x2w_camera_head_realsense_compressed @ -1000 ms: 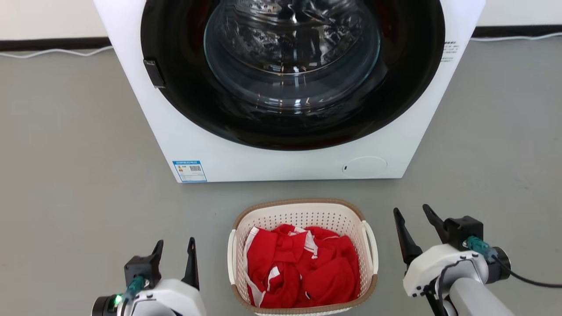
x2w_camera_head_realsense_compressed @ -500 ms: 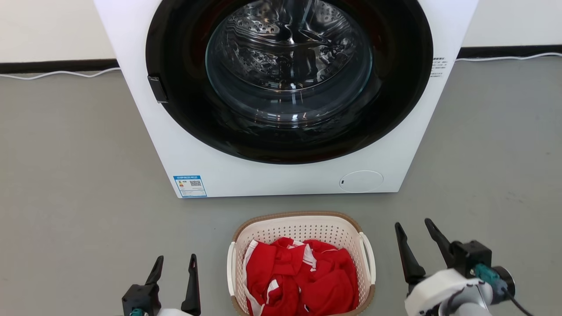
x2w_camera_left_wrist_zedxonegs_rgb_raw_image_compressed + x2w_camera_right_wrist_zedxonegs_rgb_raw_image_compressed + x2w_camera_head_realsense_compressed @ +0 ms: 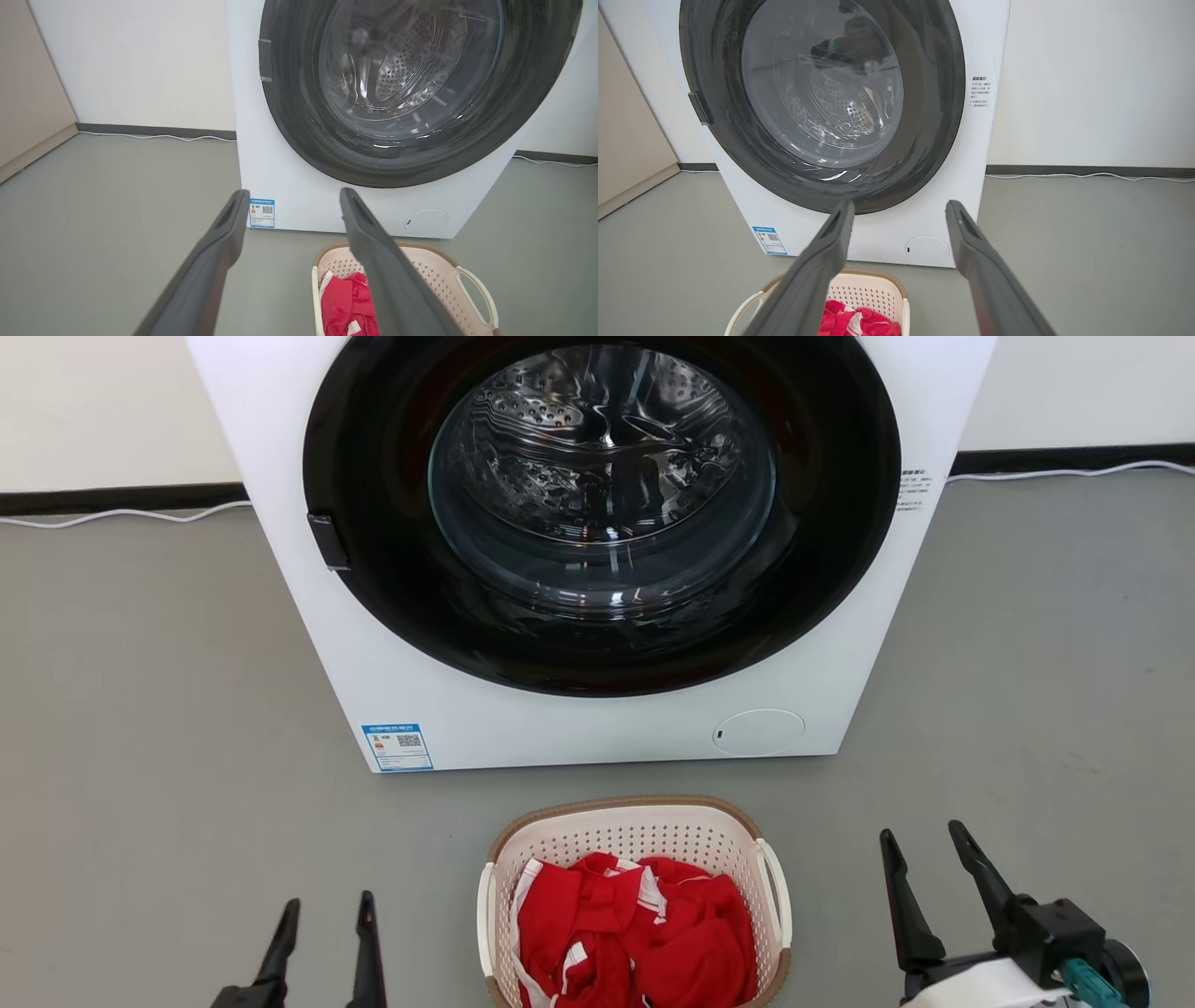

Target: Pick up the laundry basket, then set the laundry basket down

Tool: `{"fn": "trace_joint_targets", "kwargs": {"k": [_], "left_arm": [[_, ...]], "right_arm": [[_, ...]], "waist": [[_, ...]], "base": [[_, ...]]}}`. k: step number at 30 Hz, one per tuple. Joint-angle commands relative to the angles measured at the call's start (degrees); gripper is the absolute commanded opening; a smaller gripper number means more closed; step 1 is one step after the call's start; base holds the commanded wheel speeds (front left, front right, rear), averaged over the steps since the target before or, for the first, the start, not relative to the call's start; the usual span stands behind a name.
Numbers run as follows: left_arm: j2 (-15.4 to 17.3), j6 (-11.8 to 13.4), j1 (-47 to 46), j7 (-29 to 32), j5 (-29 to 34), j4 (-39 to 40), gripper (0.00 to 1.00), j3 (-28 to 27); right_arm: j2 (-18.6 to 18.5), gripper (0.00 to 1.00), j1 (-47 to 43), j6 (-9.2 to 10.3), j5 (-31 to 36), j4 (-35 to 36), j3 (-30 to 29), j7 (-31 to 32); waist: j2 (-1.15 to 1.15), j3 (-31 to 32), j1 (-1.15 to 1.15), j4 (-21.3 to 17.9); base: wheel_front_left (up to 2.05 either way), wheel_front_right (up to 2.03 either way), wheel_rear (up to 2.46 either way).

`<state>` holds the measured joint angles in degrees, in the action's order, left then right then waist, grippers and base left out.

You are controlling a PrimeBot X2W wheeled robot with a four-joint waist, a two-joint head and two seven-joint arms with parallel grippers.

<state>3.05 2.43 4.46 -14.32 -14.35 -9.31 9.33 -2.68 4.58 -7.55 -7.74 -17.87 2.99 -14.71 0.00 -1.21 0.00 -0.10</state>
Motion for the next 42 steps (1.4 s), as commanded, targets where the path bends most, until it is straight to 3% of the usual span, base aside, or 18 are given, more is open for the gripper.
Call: {"fn": "trace_joint_targets", "kwargs": {"k": [1, 12, 26, 27, 37, 42], "left_arm": [[0.3, -0.4, -0.4, -0.7, 0.8, 2.4, 1.0, -2.5], [-0.1, -1.4, 2.6, -0.7, 2.3, 7.0, 1.0, -4.5], [-0.2, -1.7, 3.4, -0.7, 0.9, 8.1, 1.0, -3.9], [-0.3, -1.5, 4.2, -0.2, 1.4, 6.4, 0.0, -2.3], [-0.4, -1.8, 3.7, 0.9, -3.4, 4.0, 0.0, -2.5], [-0.2, -2.2, 3.0, 1.5, -6.8, 3.5, 0.0, -2.8]], "right_arm": [[-0.2, 1.0, -0.1, 0.06, 0.7, 2.4, 0.9, -0.3], [-0.2, 1.0, -3.2, 0.06, 1.5, 8.5, -1.6, -0.3], [-0.2, 1.0, -3.4, 0.06, 1.3, 9.2, -1.7, -0.3], [0.2, 0.0, -4.0, 0.0, 0.8, 7.6, -2.9, 0.0], [0.5, 0.0, -4.5, 0.0, -4.3, 5.7, -2.6, 1.0], [0.3, 0.0, -4.2, 0.01, -7.8, 5.5, -2.7, 1.7]], "waist": [[0.0, 0.0, 0.0, 0.0], [0.0, -0.7, 0.0, 0.4], [0.0, -0.7, 0.0, 0.4], [0.0, -0.7, 0.0, 0.4], [0.0, -0.5, 0.13, 0.3], [0.0, -0.6, 0.01, 0.3]], "base": [[0.0, 0.0, 0.0], [0.0, 0.0, 0.0], [0.0, 0.0, 0.0], [0.0, 0.0, 0.0], [0.0, 0.0, 0.0], [0.0, 0.0, 0.0]]}}
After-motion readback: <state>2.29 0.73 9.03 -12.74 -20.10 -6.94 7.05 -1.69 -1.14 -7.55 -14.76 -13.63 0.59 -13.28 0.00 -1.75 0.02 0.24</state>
